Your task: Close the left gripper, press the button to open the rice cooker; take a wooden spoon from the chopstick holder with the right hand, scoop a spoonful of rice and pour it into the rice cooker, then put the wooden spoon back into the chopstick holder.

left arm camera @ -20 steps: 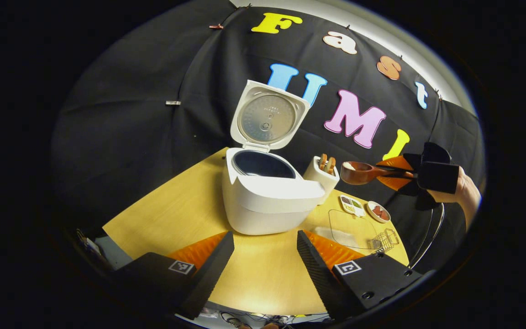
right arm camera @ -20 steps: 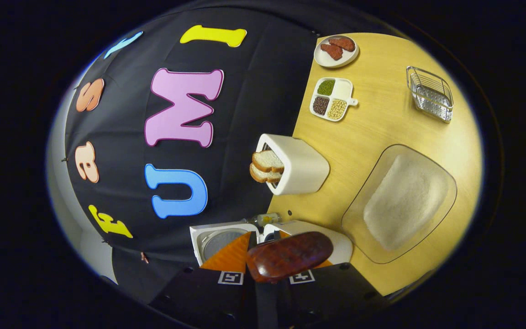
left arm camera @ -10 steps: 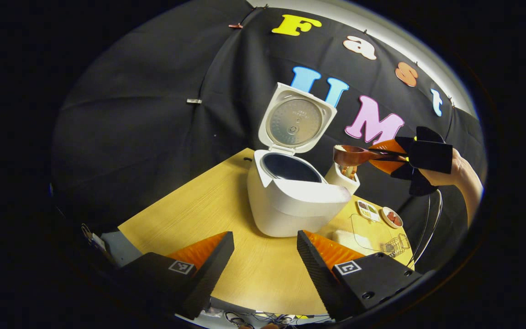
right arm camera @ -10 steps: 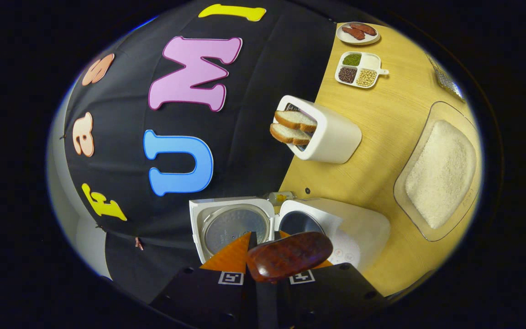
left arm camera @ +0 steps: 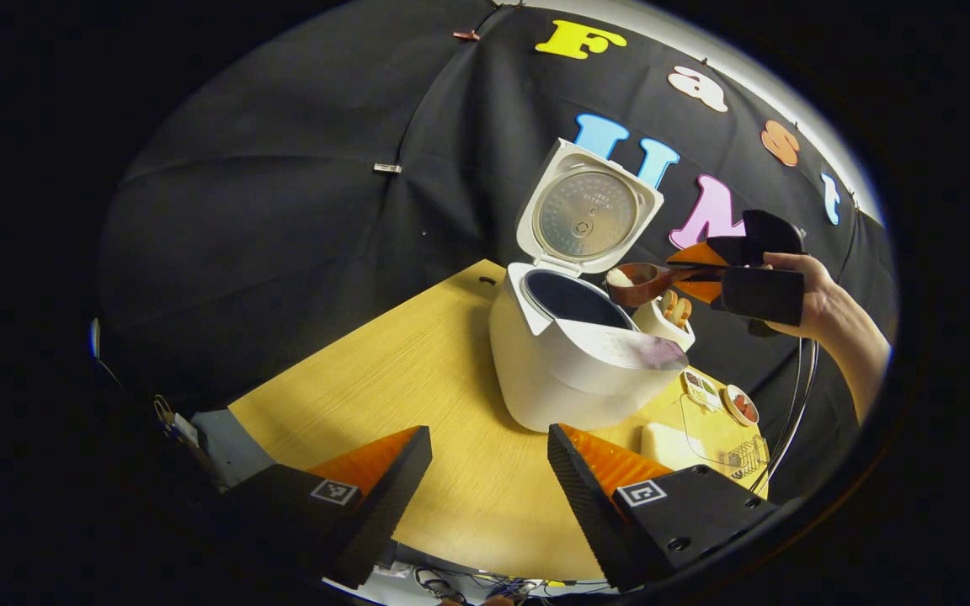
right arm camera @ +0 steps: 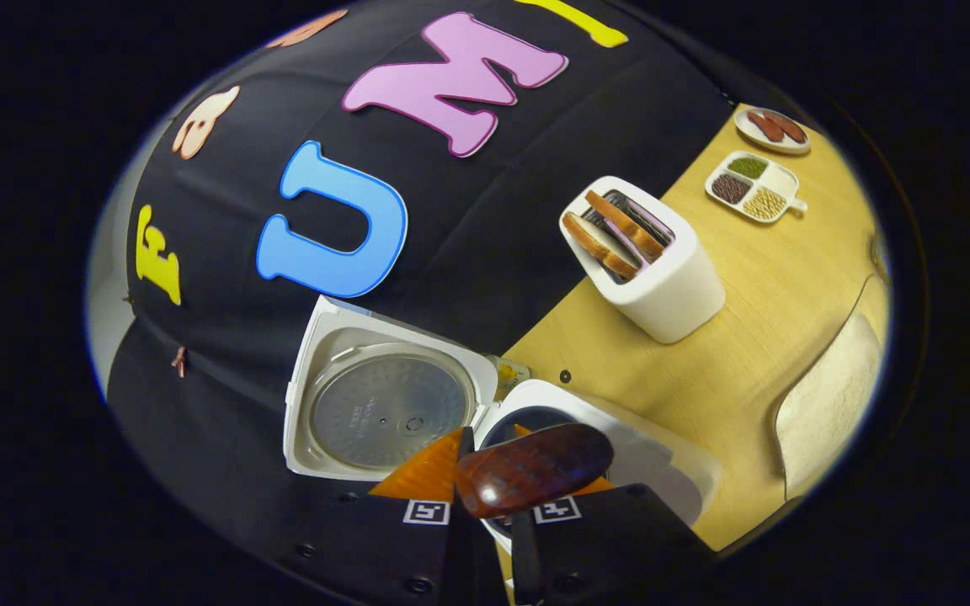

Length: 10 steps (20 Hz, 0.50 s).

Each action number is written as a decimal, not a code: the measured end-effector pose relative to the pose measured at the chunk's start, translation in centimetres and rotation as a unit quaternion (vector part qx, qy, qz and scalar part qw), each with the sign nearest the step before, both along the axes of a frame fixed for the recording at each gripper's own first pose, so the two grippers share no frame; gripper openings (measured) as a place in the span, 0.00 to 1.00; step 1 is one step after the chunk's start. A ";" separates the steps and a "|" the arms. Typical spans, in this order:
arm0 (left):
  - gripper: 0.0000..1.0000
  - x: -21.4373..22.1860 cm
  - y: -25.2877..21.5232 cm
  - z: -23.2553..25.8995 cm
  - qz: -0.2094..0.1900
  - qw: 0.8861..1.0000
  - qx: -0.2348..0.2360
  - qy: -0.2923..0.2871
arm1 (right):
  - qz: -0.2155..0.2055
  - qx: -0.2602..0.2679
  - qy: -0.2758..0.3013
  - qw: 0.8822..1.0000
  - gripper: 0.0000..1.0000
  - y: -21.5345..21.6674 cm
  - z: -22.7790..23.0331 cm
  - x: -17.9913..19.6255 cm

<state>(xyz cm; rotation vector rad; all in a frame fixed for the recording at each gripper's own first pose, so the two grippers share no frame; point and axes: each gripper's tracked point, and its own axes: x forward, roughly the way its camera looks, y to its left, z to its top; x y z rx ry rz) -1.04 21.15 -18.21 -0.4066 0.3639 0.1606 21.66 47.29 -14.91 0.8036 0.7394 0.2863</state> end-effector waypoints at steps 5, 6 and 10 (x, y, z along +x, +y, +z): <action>0.96 -0.7 0.1 -1.0 0.013 0.999 -0.027 0.014 | 0.048 -0.091 -0.064 0.993 0.15 1.8 -1.3 0.8; 0.96 -1.0 0.0 -1.3 0.013 0.999 -0.030 0.018 | 0.059 -0.106 -0.074 0.990 0.16 2.2 -1.6 0.9; 0.96 -1.4 0.9 -1.4 0.017 0.999 -0.026 0.025 | 0.093 -0.149 -0.114 0.978 0.21 3.9 -2.2 1.1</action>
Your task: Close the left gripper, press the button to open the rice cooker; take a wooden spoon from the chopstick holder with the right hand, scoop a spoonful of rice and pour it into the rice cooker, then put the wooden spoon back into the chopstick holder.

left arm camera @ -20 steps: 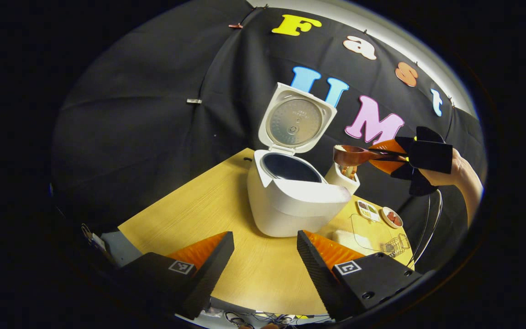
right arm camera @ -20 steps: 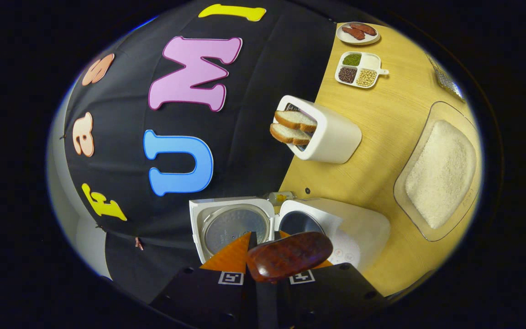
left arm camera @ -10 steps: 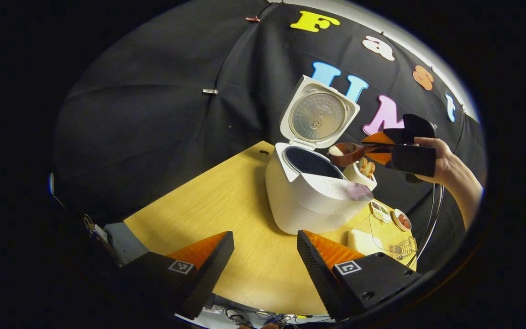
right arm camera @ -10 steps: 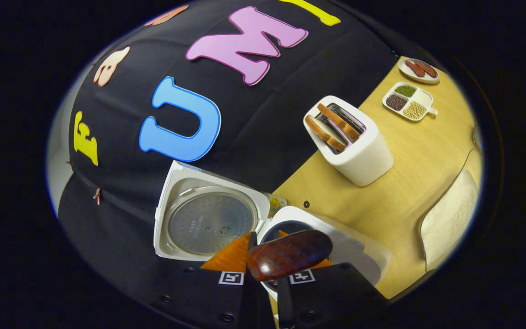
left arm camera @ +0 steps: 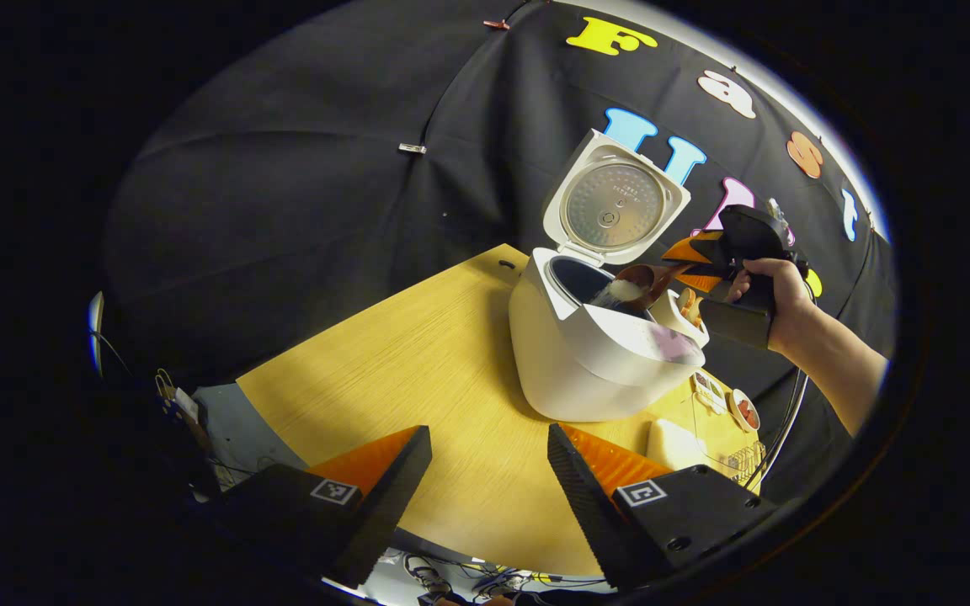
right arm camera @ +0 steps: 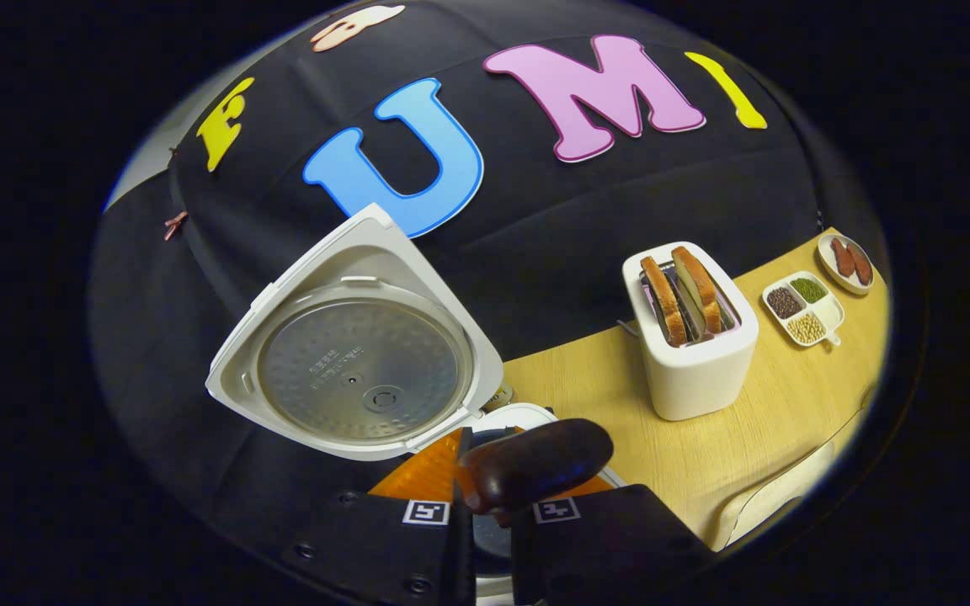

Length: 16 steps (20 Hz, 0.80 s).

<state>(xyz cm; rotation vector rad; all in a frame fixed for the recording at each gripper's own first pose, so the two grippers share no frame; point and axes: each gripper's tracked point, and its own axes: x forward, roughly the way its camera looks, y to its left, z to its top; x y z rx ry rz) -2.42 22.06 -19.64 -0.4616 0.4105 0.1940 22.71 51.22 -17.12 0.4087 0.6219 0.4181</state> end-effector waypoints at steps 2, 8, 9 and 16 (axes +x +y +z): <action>0.96 -0.2 0.7 0.2 0.003 1.000 0.008 -0.003 | 0.014 -0.014 -0.010 1.000 0.21 0.7 -0.3 -0.1; 0.96 -0.7 1.1 0.6 -0.005 1.000 0.015 -0.001 | 0.068 -0.083 -0.064 0.992 0.21 2.6 -1.2 -0.6; 0.96 -0.7 1.1 0.4 -0.008 1.000 0.018 0.000 | 0.077 -0.093 -0.071 0.990 0.21 2.8 -1.2 -0.8; 0.96 -1.2 1.3 0.7 -0.037 0.998 0.050 0.001 | 0.160 -0.183 -0.167 0.956 0.16 5.2 -0.9 -2.7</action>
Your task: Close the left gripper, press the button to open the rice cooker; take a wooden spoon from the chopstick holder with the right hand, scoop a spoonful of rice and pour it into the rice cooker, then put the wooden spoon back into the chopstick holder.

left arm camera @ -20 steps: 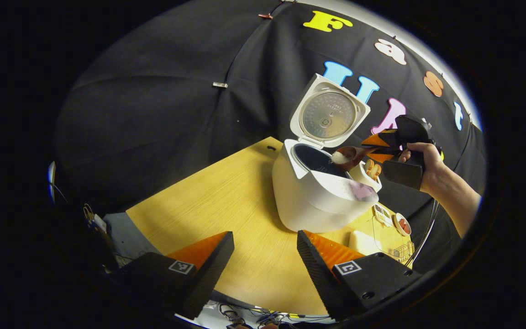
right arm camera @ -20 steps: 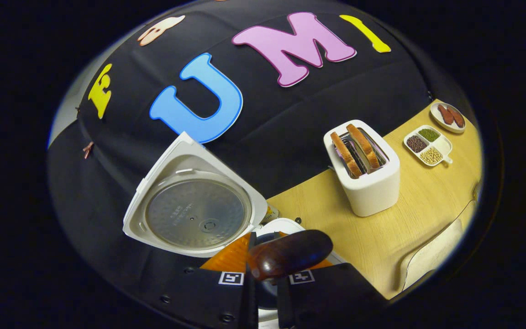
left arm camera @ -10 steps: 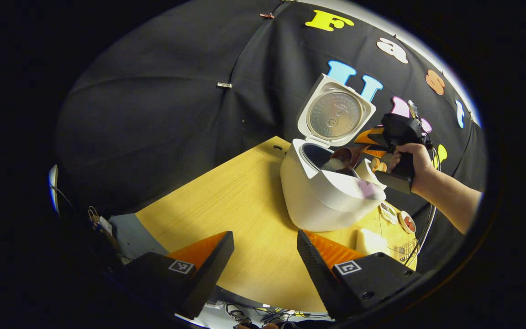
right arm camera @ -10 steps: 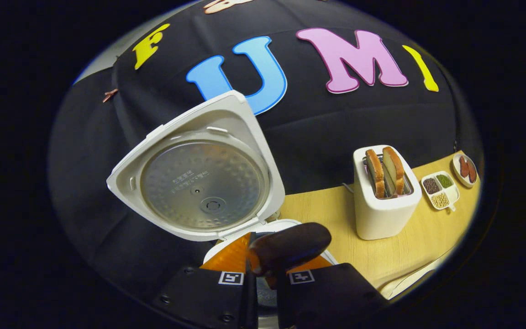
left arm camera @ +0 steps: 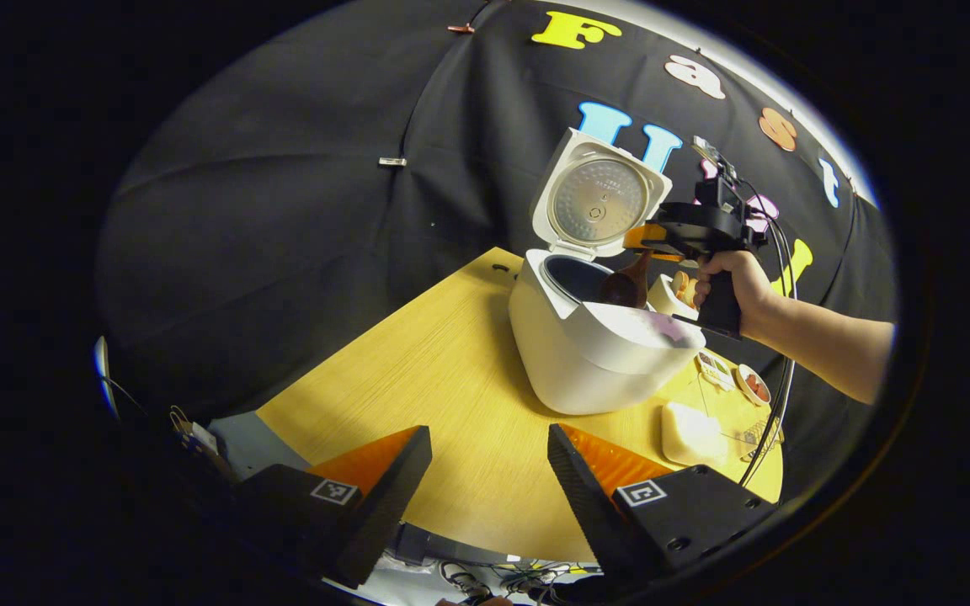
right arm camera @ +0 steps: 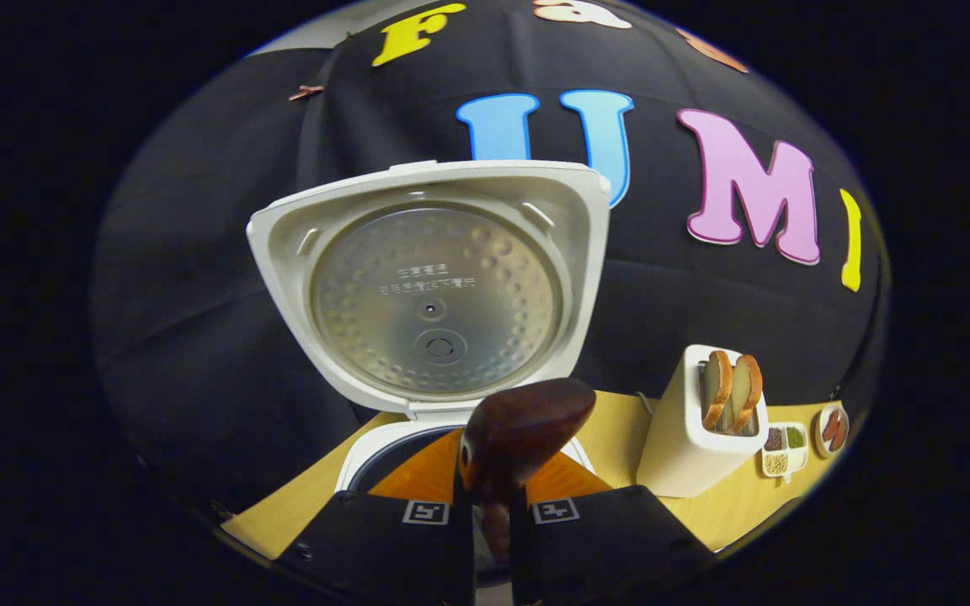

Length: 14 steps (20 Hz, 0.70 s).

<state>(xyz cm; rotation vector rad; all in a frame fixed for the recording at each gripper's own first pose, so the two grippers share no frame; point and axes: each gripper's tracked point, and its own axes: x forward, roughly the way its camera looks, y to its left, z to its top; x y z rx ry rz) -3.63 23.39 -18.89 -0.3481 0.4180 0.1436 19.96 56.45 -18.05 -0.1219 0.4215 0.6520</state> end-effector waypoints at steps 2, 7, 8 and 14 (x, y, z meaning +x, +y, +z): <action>0.96 0.2 -0.3 0.0 -0.003 1.000 -0.004 0.000 | 0.037 -0.031 -0.038 0.998 0.20 0.9 0.1 -0.9; 0.96 0.2 -1.0 0.3 -0.016 1.000 0.009 -0.007 | 0.143 -0.111 -0.136 0.974 0.20 4.0 -0.2 -4.9; 0.96 0.3 -1.2 0.6 -0.018 1.000 0.011 -0.010 | 0.162 -0.128 -0.155 0.966 0.20 4.2 -0.5 -5.7; 0.96 0.3 -2.2 1.1 -0.018 1.000 0.015 -0.020 | 0.168 -0.107 -0.129 0.971 0.20 4.5 -0.5 -7.0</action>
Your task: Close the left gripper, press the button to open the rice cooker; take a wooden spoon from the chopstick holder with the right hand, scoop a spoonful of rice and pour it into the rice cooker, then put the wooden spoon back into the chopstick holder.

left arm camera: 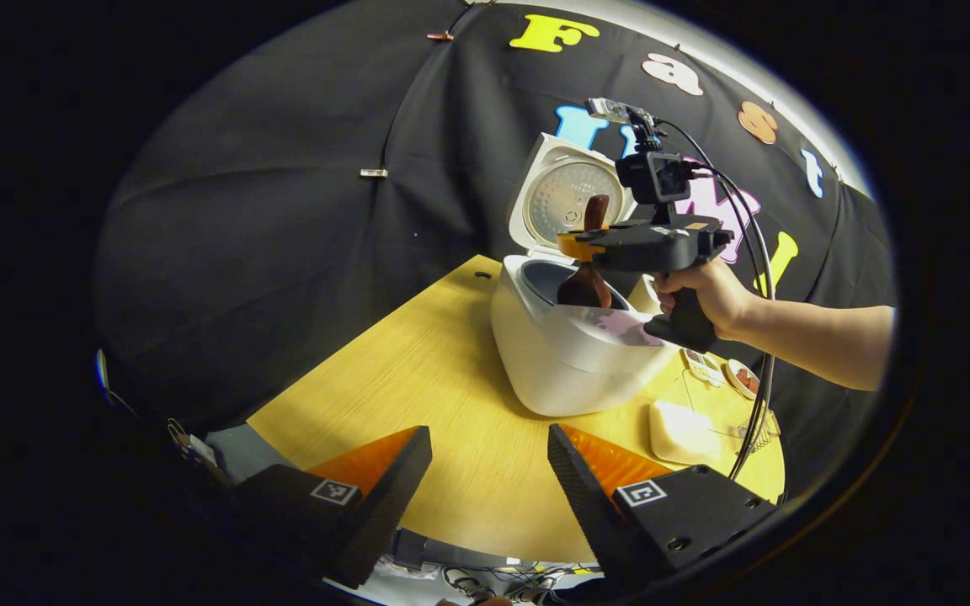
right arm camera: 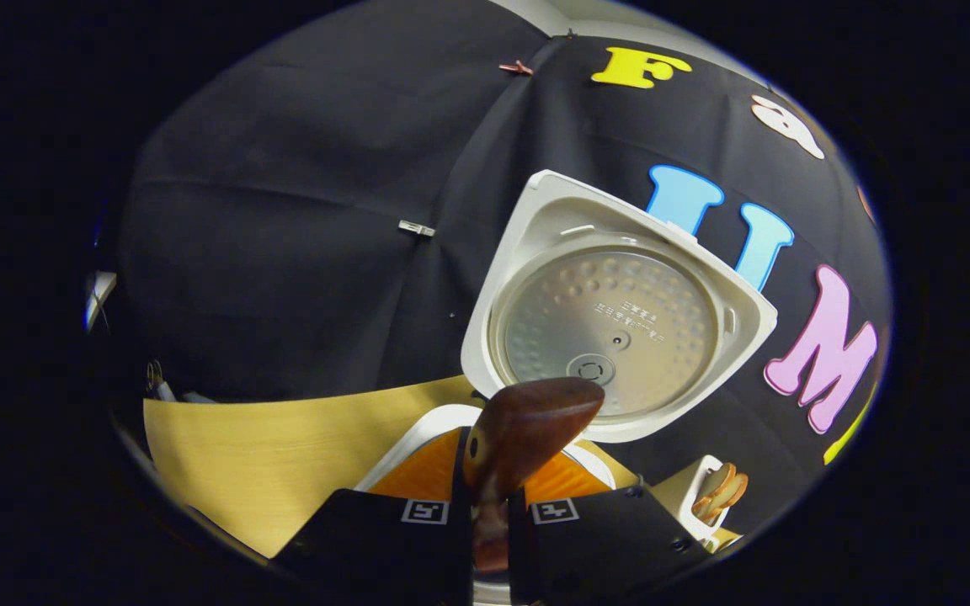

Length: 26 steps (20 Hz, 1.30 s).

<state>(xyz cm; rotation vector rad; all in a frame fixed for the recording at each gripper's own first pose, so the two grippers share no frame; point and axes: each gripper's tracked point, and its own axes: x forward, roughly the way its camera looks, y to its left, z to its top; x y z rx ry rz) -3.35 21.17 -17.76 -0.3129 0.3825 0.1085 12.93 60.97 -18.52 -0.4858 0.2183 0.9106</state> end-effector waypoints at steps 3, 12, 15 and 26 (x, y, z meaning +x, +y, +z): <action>0.96 -0.3 -0.6 0.3 -0.004 1.000 0.002 -0.003 | -0.042 0.047 0.045 0.997 0.21 -1.1 1.7 1.5; 0.96 0.7 -4.0 3.7 -0.050 0.997 0.046 -0.032 | -0.164 0.215 0.160 0.949 0.21 -11.5 10.2 4.9; 0.96 1.2 -6.9 5.1 -0.077 0.995 0.041 -0.048 | -0.206 0.255 0.177 0.928 0.21 -18.0 12.8 4.8; 0.96 3.7 -17.7 8.3 -0.156 0.981 0.090 -0.076 | -0.357 0.307 0.132 0.872 0.20 -46.6 18.2 4.3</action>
